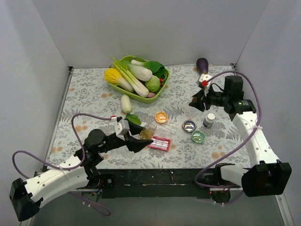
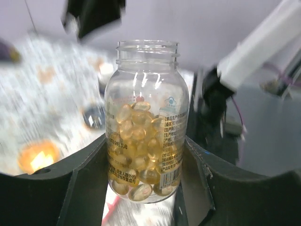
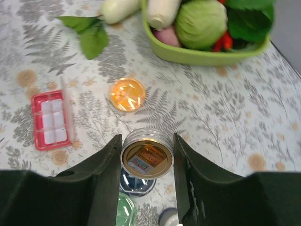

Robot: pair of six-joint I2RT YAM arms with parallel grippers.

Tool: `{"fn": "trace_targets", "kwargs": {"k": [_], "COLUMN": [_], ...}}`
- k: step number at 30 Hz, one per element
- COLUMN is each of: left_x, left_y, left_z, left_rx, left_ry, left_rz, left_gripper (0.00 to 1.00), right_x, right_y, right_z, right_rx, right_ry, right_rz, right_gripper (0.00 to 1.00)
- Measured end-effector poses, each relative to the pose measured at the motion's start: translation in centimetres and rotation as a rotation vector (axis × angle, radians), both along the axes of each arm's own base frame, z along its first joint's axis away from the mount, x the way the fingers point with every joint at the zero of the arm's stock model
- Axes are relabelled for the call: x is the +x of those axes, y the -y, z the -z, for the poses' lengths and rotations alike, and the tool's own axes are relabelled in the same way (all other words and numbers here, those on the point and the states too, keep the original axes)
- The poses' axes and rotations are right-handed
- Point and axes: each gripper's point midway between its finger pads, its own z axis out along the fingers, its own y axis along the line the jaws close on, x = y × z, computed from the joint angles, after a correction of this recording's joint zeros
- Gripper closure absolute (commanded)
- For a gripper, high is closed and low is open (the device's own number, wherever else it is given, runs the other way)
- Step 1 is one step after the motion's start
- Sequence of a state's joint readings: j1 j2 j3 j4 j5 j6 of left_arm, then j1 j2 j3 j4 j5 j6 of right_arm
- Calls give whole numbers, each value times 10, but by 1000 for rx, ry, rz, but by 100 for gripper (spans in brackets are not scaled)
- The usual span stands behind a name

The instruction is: Sort the pills into containers

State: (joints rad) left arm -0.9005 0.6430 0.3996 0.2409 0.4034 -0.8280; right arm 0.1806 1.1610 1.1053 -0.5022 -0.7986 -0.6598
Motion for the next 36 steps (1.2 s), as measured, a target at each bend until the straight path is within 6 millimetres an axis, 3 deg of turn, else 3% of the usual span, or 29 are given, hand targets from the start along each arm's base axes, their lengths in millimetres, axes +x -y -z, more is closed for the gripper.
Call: {"fn": "trace_targets", "kwargs": {"k": [4,6,9,12,14,18,20,22,24,26,28,30,32,36], "left_x": [21,42,89,126,130,90,66,58,69,100,129,141,129,73], "left_y": [6,5,-25,-72,-88,-73,-79,-94,-105,-103,-94,-83,-79,-82], "left_z": [-91,-144,-207,-240,-252,-249,-236,-233,-240,-233,-210,-172,-151,-145], "left_rx": [-194,-293,-431,-569,-649,-690,-713,-734,-753,-735,-685,-603,-538,-458], "left_ry": [202,264,329,359,384,382,392,429,434,357,250,144,132,267], "left_rz": [-56,-112,-260,-394,-388,-197,-178,-202,-223,-232,-233,-222,-189,-117], "left_gripper": [100,100,100,100,100,100,100,100,100,100,100,100,100,100], "right_x": [31,39,48,50,49,53,55,57,60,64,71,76,79,76], "right_y": [42,55,70,81,87,105,114,121,130,142,161,179,195,215], "right_z": [3,2,5,20,29,33,33,34,37,42,54,72,95,142], "right_rx": [55,77,92,89,90,87,85,79,68,51,23,-12,-54,-137], "right_ry": [-72,-90,-105,-143,-171,-179,-173,-171,-170,-174,-195,-233,-285,-403], "right_rz": [228,295,372,433,465,531,560,587,624,667,730,778,818,858], "right_gripper": [99,99,99,99,99,99,99,99,99,99,99,99,99,97]}}
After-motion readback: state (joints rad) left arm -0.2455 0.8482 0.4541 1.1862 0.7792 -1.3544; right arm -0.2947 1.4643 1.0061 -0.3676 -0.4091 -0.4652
